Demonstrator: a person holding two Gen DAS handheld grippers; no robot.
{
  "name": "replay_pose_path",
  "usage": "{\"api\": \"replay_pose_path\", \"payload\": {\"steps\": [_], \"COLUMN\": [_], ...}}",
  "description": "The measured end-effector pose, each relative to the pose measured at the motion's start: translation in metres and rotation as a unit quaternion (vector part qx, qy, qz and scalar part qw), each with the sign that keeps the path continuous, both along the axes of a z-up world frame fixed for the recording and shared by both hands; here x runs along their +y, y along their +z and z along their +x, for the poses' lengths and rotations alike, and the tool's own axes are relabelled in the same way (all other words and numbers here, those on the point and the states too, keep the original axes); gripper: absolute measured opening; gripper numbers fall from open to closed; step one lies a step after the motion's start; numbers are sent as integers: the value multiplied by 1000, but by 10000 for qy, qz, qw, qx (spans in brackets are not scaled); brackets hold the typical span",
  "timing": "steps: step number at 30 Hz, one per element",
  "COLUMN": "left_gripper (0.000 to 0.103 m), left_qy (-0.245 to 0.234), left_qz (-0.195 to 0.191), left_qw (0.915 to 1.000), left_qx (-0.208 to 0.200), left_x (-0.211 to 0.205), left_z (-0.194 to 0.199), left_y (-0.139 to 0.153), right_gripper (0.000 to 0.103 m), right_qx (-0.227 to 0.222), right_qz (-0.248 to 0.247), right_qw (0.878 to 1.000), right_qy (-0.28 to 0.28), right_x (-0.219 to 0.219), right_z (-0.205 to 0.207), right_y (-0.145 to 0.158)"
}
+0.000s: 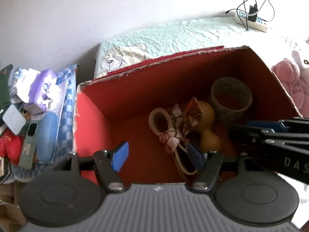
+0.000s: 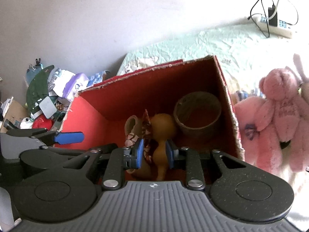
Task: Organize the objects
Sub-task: 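Withdraw the right gripper up and out of the box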
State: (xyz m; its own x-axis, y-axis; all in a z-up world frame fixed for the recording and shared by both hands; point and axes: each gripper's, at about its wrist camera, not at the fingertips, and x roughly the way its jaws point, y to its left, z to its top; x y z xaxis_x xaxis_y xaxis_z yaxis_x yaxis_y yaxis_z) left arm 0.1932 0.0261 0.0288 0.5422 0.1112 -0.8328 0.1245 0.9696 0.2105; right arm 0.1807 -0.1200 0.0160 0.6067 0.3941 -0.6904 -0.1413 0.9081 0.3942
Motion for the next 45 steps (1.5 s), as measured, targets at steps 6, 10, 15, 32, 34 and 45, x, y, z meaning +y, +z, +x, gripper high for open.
{"api": "replay_pose_path", "payload": {"steps": [6,10,15,32,34,45], "left_gripper": [73,74,75,78,79,79], "left_qy": [177,387,597,1338,1444,1459], "left_qz": [65,129,104,125,90,88], "left_qw": [9997,9989,9978,9907,9894,9887], "left_qx": [-122,-227,-284,-202,-113,328], "left_x": [-12,-22,-36,-72,-73,-71], "left_z": [-18,-34,-54,-121,-127,-144], "left_y": [10,18,25,13,8,-22], "right_gripper": [29,29,29,29,29,29], "right_qx": [-193,-224,-297,-3,130,585], "right_qz": [119,93,-16,23,16,-150], "right_qw": [9996,9990,9978,9941,9937,9929], "right_qy": [192,385,585,1086,1116,1021], "right_x": [-11,-20,-33,-52,-52,-46], "right_z": [-14,-24,-43,-89,-93,-104], "right_y": [14,21,26,9,2,-22]}}
